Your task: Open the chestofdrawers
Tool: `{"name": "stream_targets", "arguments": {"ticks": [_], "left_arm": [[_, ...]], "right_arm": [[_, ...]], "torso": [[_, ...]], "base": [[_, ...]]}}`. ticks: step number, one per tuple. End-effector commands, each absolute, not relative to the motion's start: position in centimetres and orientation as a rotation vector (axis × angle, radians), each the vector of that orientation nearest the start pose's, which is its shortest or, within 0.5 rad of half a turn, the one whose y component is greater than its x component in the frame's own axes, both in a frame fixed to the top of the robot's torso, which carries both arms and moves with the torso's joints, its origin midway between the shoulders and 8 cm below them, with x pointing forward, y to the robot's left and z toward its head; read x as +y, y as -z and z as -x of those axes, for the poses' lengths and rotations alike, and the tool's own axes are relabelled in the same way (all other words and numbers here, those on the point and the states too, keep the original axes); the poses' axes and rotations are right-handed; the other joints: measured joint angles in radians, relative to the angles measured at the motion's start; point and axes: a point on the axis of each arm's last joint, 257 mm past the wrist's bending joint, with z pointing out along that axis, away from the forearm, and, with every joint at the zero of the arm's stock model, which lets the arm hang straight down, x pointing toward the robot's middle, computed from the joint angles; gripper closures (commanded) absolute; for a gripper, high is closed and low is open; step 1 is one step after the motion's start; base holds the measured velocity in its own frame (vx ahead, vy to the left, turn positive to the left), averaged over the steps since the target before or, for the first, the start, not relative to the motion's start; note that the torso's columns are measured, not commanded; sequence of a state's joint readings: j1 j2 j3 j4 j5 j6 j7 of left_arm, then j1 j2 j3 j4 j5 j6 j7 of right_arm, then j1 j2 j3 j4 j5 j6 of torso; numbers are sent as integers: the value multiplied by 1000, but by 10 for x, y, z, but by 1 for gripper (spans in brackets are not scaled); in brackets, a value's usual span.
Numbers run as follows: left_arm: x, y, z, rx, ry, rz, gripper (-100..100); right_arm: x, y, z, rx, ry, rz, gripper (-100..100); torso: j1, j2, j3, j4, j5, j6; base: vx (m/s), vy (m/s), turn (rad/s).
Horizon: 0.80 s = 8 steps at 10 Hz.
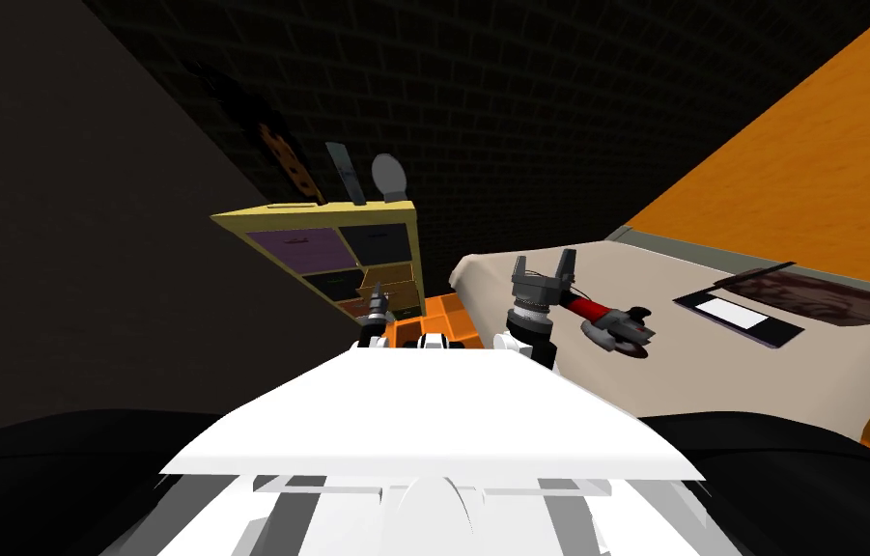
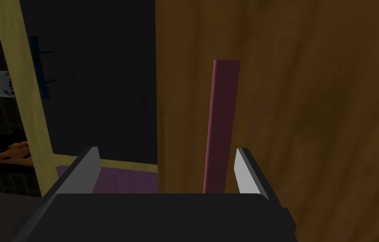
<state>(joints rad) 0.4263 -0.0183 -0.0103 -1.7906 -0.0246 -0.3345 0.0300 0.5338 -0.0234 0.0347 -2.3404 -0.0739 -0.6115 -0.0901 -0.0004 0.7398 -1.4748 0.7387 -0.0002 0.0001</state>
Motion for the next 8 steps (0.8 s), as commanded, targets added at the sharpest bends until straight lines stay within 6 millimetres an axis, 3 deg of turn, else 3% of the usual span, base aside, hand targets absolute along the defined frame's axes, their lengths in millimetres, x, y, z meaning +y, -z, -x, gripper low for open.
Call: {"name": "stream_targets", "arguments": {"ticks": [1, 3, 4, 5, 8], "left_arm": [[281, 209, -415, 1005, 1170, 1149, -100], [282, 198, -414, 1003, 1168, 1151, -100], [281, 208, -413, 1015, 1162, 1165, -100], [281, 209, -413, 1019, 1159, 1170, 0], [282, 214, -412, 1026, 1154, 1178, 0]], "right_arm": [[-274, -59, -309, 463, -1488, -607, 0], [-274, -59, -309, 463, -1488, -607, 0], [-274, -59, -309, 463, -1487, -607, 0], [-274, -59, -309, 463, -1488, -607, 0], [-274, -59, -309, 463, -1488, -607, 0]], "torso": [[0, 1, 1, 0, 0, 0], [-1, 2, 0, 3, -2, -1], [-2, 4, 1, 5, -4, -1], [-2, 3, 2, 4, -2, -1], [0, 0, 0, 1, -1, 0]], "base": [[-5, 1, -18], [-6, -2, -19], [0, 0, 0], [0, 0, 0], [0, 0, 0]]}}
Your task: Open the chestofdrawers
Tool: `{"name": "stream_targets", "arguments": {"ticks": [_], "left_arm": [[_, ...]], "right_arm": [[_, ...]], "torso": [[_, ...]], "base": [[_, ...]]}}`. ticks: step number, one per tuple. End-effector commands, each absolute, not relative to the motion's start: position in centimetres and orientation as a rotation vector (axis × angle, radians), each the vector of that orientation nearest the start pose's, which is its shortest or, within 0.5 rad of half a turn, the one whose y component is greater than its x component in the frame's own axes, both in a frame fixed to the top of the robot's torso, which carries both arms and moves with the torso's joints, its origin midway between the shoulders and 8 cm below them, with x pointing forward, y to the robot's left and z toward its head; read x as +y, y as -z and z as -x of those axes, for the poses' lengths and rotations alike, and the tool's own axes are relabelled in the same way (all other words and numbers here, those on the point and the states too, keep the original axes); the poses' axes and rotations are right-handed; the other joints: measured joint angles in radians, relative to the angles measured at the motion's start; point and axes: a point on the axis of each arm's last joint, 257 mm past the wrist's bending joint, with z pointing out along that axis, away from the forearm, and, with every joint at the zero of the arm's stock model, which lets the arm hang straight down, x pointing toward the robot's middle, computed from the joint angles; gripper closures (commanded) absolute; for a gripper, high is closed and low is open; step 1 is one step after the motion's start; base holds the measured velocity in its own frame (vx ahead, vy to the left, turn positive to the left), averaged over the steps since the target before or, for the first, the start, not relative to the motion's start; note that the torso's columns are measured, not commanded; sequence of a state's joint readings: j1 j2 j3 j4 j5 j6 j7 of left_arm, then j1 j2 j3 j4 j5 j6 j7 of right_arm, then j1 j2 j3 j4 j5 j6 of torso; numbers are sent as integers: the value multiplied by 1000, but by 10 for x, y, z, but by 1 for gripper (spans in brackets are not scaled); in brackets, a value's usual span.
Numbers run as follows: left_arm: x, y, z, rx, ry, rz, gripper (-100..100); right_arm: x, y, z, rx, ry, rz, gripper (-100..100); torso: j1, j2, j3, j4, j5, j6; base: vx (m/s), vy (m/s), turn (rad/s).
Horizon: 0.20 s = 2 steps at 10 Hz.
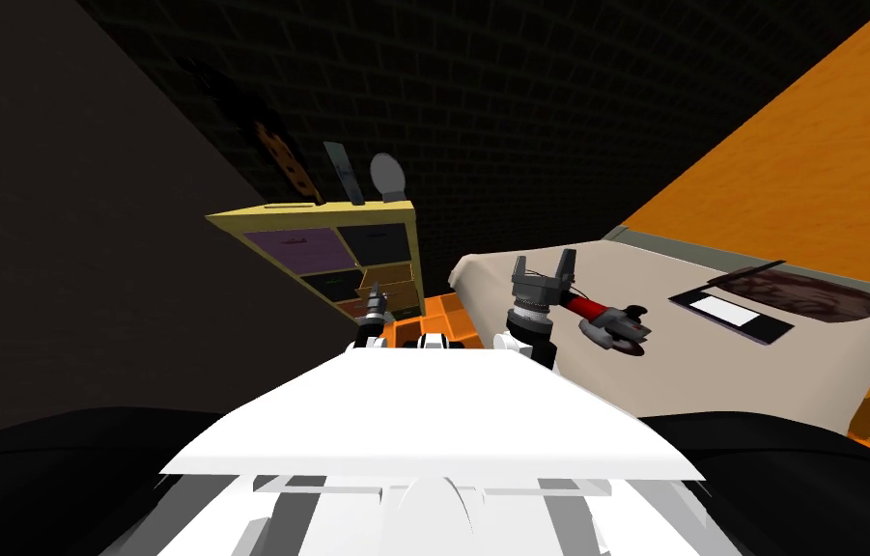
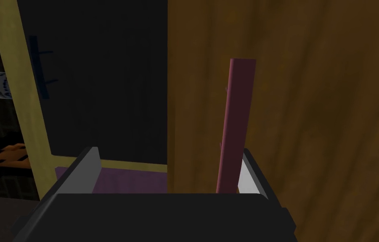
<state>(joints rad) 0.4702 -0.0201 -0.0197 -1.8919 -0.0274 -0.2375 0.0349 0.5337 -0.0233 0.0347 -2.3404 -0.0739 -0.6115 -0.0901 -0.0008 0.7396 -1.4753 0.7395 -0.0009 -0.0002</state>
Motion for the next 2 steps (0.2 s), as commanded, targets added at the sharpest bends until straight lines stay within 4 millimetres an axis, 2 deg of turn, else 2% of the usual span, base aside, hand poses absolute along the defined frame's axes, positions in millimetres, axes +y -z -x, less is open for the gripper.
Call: {"name": "stream_targets", "arguments": {"ticks": [1, 2], "left_arm": [[282, 214, -412, 1027, 1153, 1180, 0], [282, 215, -412, 1028, 1153, 1181, 0]], "right_arm": [[-274, -59, -309, 463, -1488, -607, 0], [-274, -59, -309, 463, -1488, -607, 0]], "torso": [[0, -1, 0, 0, 0, 0], [0, -1, 0, -1, 1, 0]], "base": [[0, 0, 0], [0, 0, 0]]}}
